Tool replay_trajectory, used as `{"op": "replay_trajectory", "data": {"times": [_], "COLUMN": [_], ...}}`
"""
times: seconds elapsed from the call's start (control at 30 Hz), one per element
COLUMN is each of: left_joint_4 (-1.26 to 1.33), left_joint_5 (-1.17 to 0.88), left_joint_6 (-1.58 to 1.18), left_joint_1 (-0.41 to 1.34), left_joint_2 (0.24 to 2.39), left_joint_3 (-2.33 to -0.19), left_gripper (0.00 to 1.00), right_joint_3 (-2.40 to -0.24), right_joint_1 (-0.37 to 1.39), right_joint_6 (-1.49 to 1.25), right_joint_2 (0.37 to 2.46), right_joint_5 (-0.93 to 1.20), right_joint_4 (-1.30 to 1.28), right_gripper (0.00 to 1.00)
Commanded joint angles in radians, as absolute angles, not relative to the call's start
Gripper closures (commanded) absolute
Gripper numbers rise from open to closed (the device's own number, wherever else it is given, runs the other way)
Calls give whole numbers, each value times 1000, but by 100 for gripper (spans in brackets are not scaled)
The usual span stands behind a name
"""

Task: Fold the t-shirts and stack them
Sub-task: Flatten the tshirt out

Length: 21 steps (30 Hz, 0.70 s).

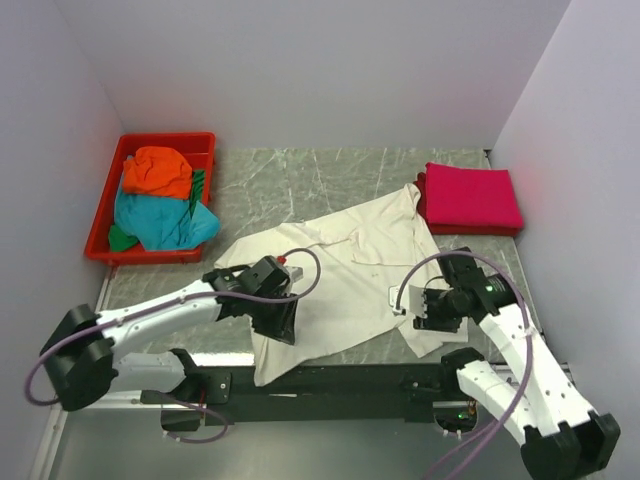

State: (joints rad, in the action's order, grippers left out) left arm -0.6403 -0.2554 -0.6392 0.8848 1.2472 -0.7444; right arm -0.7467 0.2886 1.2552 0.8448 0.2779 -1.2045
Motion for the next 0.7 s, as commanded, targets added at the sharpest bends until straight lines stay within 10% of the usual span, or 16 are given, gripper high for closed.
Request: {"op": "replay_trajectory", "data": {"times": [0.0, 0.2, 0.33, 0.67], "left_joint_4": [-716, -781, -810, -776], "left_joint_5": [-261, -3, 150, 527], "left_joint_6": [-707, -588, -416, -165], "left_joint_1": [896, 835, 764, 598], "left_joint_2": [1154, 1147, 1283, 1572], "left_joint_3": [-748, -917, -1075, -1157], "left_gripper": [52, 27, 30, 75], "right_joint_3": [-799, -902, -986, -1121], "right_joint_1": [284, 223, 180, 114], "right_joint_6": [1181, 1238, 1276, 1223], "right_joint_2": [801, 984, 1182, 1399], "right_joint_5": [296, 408, 492, 575], "right_joint_4": [-1232, -1069, -979, -915], "right_gripper": [50, 51, 57, 66]}}
